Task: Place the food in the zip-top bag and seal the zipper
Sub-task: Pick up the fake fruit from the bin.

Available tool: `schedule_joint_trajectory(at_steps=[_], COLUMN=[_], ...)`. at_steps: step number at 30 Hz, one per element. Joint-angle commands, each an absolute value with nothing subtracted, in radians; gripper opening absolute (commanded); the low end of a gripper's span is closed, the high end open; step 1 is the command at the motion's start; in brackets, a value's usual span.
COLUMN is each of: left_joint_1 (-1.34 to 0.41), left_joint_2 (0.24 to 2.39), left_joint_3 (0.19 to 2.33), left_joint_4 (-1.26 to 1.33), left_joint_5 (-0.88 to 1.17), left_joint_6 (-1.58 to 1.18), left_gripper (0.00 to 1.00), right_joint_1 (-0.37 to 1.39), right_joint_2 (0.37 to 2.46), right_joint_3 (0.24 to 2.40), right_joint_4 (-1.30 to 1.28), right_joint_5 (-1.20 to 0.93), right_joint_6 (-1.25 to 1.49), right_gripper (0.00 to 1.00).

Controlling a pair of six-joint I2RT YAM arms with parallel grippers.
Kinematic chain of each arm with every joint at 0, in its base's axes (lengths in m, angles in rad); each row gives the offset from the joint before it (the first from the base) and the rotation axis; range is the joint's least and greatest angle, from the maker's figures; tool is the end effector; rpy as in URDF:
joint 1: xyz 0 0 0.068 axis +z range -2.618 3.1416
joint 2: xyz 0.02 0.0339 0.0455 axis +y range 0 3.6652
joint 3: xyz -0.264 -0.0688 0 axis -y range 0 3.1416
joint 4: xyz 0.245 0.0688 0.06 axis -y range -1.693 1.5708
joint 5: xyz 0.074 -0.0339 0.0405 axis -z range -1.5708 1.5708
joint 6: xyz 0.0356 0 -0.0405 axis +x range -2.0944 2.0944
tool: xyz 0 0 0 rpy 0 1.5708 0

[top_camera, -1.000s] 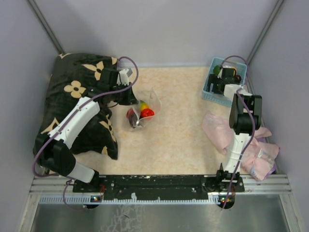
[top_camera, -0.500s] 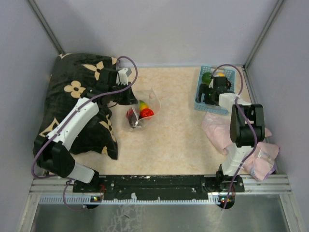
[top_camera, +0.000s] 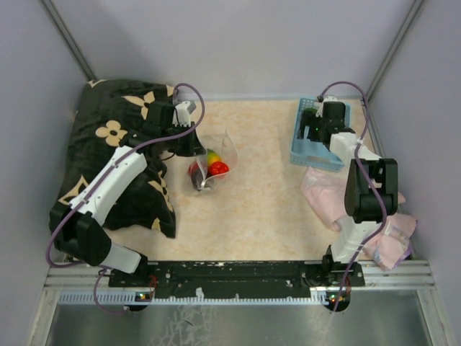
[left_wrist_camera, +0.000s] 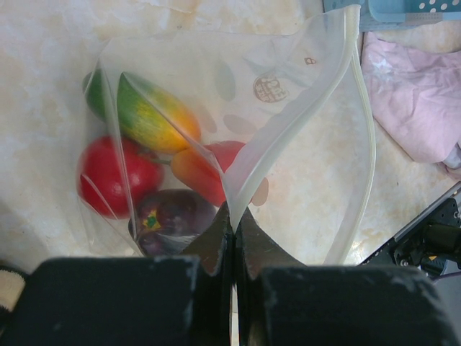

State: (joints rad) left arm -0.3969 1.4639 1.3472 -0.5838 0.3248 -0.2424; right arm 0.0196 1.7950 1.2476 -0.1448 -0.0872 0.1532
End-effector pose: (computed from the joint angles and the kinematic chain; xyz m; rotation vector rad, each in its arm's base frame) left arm 0.2949 -0.1359 0.3376 0.3551 2.2987 -0.6995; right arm 0.4033 0.0110 0.2247 0.1049 2.2645 0.1904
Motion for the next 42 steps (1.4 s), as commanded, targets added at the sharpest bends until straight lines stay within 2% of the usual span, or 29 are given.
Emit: schedule_joint_trajectory(at_steps=[1,3,10,18,26,42], left_joint_1=[-0.394,-0.393,-0.394,-0.392,-0.391,-0.391], left_joint_2=[1.435,1.437,1.444,1.456,1.465,1.465], left_joint_3=[1.350,1.350,1.352,1.355,1.354,1.353], left_joint_4=[-0.573,-0.573,-0.575,-0.580,-0.579,-0.579], left_joint_5=[0.320,0.319,0.322,0.329,0.329,0.329], left_joint_6=[-0.235,-0.235,-0.232,-0.232,-0.232,-0.233], left_gripper=[0.00,0.00,0.00,0.00,0.00,0.00], right_joint_1=[0.021,0.009,-0.032,-0.071,-0.069,-0.069], right_joint_2=[1.853,1.893,2.039,2.152,2.253,2.336], right_joint_3=[1.370,1.425,1.608,1.712,1.791,1.790], right_joint_4=[-0.052,-0.061,-0.115,-0.096,-0.068,0.030], right_joint_5=[-0.025,-0.032,-0.171,-0.301,-0.356,-0.382], right_joint_6=[0.001,-0.069,-0.340,-0.479,-0.504,-0.444], right_gripper=[0.87,0.91,0.92,0.93,0.93,0.90])
